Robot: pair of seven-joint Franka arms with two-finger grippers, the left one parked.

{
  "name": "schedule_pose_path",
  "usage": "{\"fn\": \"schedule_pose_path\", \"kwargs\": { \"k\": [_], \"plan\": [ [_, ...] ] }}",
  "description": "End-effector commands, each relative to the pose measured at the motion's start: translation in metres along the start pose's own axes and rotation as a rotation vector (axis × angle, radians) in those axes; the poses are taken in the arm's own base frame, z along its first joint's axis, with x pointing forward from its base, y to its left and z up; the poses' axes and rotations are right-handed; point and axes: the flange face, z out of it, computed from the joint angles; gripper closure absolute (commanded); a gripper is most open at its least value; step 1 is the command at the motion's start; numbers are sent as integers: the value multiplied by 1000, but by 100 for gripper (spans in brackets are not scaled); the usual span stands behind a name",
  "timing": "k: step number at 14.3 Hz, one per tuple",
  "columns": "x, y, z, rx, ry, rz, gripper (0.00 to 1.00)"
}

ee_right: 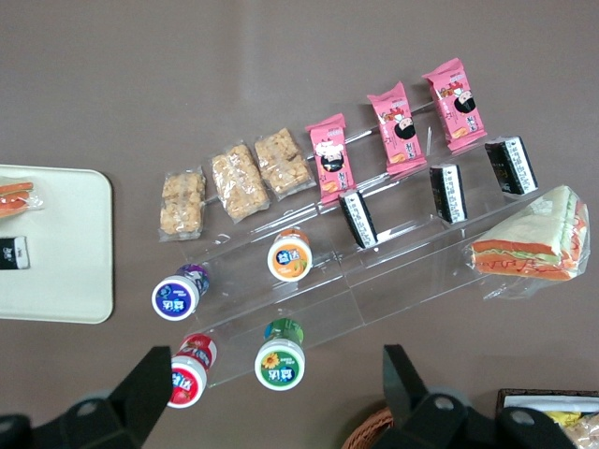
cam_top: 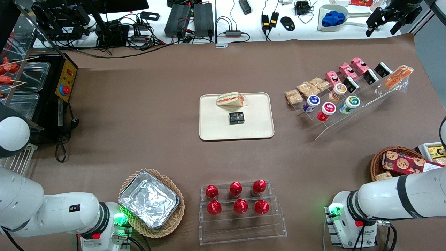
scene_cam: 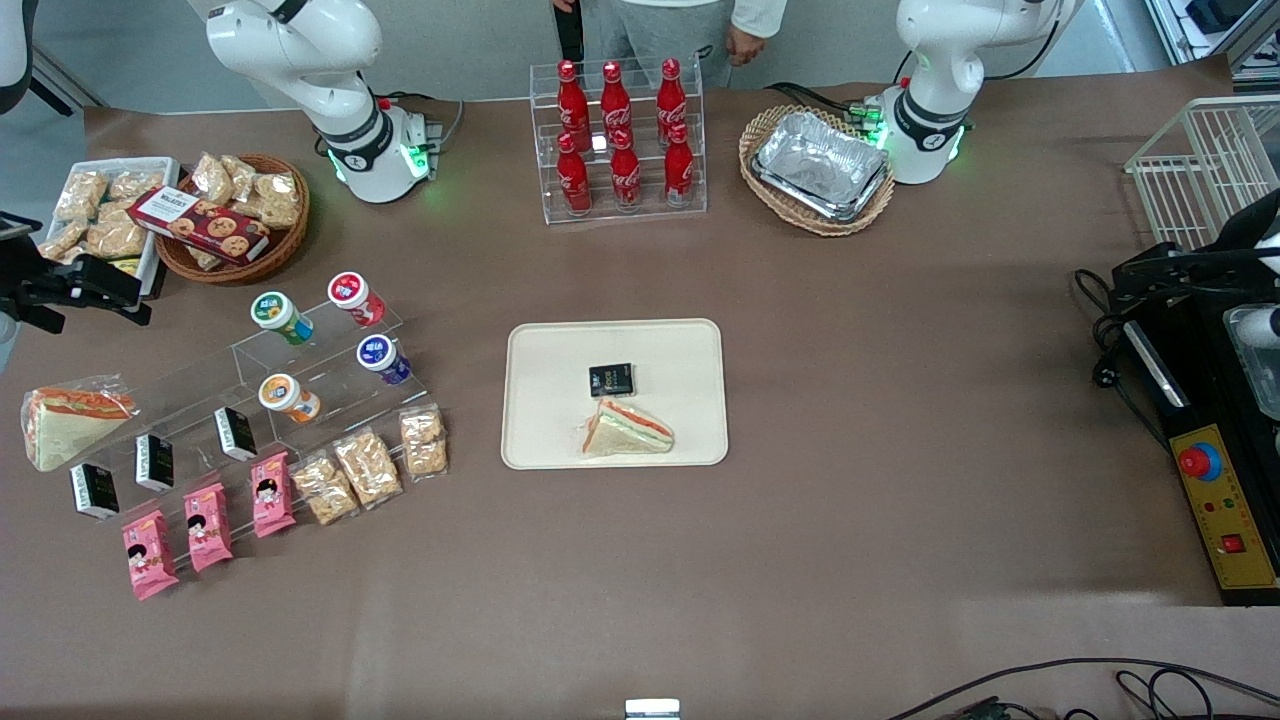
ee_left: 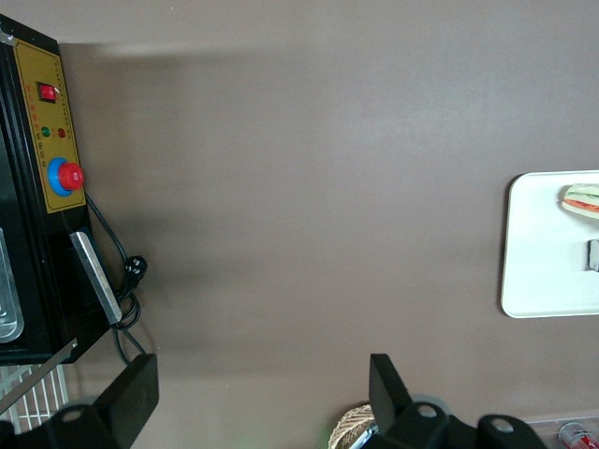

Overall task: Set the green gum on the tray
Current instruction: 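Move the right gripper toward the acrylic stand of yogurt bottles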

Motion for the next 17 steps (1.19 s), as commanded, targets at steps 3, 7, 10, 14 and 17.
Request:
{"fn": "schedule_pose_path", "kwargs": {
  "k": [3,7,10,14,17],
  "plan": [
    [-1,2,-6,15,14,-1,0],
    [-11,13,-8,19,-15,-54,0],
    [-34,18,0,32,-36,-57,0],
    [-65,16,16,46,-49,-59,0],
    [-90,11,37,47,-26,-67,0]
  ]
}}
